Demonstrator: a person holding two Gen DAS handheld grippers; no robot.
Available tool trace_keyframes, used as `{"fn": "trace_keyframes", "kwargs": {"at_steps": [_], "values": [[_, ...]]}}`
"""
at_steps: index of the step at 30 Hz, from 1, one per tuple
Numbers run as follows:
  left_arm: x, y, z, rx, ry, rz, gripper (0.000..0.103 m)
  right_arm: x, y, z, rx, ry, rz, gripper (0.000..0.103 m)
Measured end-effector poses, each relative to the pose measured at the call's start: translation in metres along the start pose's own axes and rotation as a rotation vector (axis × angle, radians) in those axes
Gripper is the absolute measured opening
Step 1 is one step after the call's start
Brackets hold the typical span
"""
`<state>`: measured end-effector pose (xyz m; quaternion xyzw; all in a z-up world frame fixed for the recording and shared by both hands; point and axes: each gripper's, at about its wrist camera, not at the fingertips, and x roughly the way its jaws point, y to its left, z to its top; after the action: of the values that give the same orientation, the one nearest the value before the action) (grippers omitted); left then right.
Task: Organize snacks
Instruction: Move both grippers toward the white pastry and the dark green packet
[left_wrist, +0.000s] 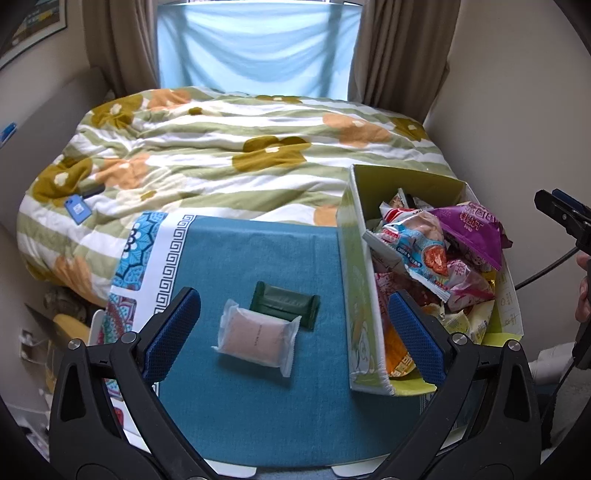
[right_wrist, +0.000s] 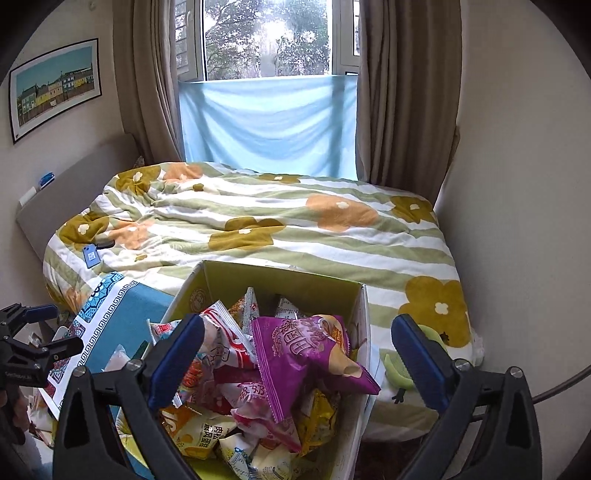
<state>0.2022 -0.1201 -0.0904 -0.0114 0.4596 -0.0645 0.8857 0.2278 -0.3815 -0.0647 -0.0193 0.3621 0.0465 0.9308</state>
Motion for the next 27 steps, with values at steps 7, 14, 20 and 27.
{"fn": "trace_keyframes", "kwargs": {"at_steps": [7,14,20,27], "values": [[0.0,0.03,-0.018,-0.009,0.02,-0.018,0.101,-0.014,0.026,-0.013,0.022,-0.022,0.048,0.101],[0.016,0.062,-0.013,0.065,0.061,-0.089,0.101,-0.02,0.075,-0.031,0.052,-0.017,0.045,0.101],[0.029,0.104,-0.01,0.161,0.13,-0.145,0.101,-0.015,0.136,-0.05,0.112,0.015,-0.01,0.101],[0.054,0.159,-0.006,0.235,0.193,-0.197,0.101,-0.001,0.204,-0.074,0.222,0.05,-0.067,0.101]]}}
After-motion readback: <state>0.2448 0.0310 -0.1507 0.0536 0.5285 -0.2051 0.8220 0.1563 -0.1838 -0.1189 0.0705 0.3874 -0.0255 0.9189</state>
